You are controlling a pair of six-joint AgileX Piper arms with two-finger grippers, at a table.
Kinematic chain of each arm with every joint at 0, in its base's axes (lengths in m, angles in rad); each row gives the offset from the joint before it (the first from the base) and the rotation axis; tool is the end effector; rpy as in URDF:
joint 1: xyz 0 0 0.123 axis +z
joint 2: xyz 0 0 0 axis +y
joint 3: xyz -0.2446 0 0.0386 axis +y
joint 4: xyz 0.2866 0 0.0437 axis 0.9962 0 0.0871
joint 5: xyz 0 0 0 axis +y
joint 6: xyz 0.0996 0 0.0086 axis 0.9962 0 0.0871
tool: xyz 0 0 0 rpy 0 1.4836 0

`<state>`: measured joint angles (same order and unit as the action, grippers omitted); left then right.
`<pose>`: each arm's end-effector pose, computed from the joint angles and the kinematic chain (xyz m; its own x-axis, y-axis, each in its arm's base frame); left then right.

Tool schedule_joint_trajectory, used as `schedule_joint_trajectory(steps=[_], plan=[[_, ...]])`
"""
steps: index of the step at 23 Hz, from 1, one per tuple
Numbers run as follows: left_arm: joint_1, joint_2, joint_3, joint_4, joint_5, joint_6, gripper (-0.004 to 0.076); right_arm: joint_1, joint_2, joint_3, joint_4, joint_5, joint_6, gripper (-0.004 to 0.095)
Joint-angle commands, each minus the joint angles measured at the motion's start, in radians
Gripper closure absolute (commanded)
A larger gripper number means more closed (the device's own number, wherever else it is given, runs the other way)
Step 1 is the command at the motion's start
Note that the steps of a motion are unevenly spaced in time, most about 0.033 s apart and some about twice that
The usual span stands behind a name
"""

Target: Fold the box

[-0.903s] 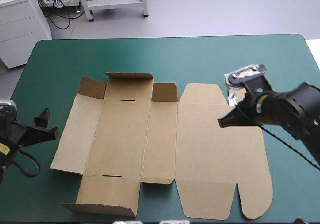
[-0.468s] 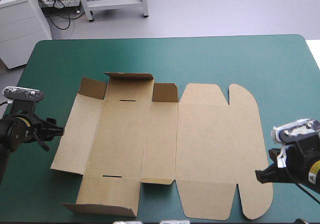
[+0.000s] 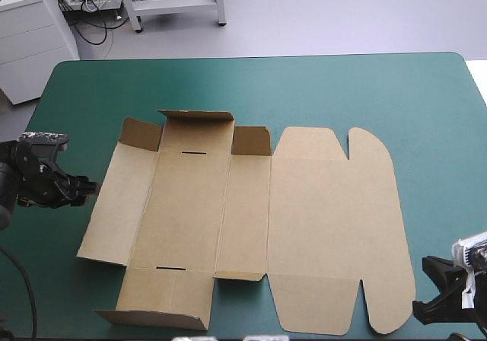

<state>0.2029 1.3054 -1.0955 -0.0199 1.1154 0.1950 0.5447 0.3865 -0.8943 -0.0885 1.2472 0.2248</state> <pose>0.2894 0.0577 0.2577 -0.9460 -0.0056 -0.3241 -0.0210 0.9988 0.0439 0.0868 0.0428 0.3680 -0.5980 -0.1347 -0.7901 -0.3492 0.9311 0.1056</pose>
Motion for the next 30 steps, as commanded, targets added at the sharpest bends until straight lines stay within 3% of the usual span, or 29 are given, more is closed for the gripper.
schedule_joint_trajectory(steps=[1,8,30], plan=[[0.039,0.066,-0.088,-0.120,0.067,0.070,0.0201,-0.003,0.008,-0.019,0.032,0.001,0.006,0.0925],[0.060,0.208,-0.114,-0.126,0.179,0.098,0.0201,-0.003,0.008,-0.019,0.065,0.001,0.006,0.0925],[0.060,0.244,0.029,-0.571,0.190,0.199,0.0201,-0.003,0.008,-0.019,0.067,-0.002,0.006,0.0925]])
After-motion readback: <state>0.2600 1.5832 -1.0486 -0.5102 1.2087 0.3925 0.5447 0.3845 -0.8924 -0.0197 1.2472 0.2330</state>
